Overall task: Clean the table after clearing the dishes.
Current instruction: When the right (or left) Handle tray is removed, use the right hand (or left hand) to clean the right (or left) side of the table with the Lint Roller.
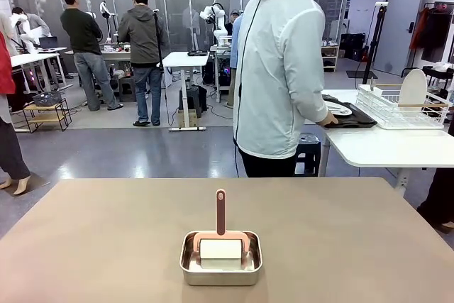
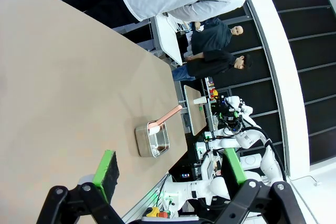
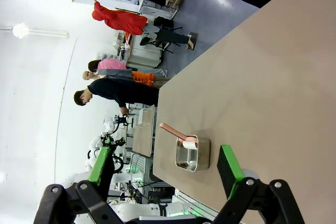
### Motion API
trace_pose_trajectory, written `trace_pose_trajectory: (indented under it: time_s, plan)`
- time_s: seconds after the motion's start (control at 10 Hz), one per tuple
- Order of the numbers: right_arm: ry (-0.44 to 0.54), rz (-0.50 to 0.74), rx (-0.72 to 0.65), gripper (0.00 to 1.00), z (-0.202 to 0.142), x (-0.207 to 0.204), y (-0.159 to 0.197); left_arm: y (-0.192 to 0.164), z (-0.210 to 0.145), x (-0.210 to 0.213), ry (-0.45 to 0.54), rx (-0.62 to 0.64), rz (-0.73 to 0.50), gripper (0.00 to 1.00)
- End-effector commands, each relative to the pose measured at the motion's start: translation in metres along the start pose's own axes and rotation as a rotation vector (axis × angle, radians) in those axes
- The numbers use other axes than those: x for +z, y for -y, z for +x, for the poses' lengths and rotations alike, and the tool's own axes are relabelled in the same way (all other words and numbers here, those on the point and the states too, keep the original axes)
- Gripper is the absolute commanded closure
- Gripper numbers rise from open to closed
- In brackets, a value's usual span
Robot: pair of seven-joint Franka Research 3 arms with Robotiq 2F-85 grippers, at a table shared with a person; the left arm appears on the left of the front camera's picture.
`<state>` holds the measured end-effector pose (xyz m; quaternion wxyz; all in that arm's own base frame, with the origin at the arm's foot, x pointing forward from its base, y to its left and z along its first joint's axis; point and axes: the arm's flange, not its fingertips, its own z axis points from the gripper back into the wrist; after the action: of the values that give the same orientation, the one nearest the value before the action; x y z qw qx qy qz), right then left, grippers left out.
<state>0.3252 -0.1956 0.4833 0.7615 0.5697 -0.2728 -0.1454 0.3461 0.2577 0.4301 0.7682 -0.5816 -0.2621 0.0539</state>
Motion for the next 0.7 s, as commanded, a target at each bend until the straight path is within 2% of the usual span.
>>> trace_pose_trajectory:
  time_s: [0.0, 0.1, 0.3, 0.6]
  plan:
    - [-0.007, 0.006, 0.001, 0.00, 0.000, -0.002, -0.002, 0.001, -0.001, 0.003, 0.002, -0.003, -0.003, 0.00]
    - [-0.007, 0.006, 0.001, 0.00, 0.000, -0.002, -0.002, 0.000, 0.000, 0.000, 0.000, 0.000, 0.000, 0.00]
    - [-0.007, 0.006, 0.001, 0.00, 0.000, -0.002, -0.002, 0.022, 0.000, -0.009, -0.103, -0.188, 0.007, 0.00]
    - [-0.007, 0.006, 0.001, 0.00, 0.000, -0.002, -0.002, 0.102, 0.031, -0.086, -0.388, -0.485, 0.184, 0.00]
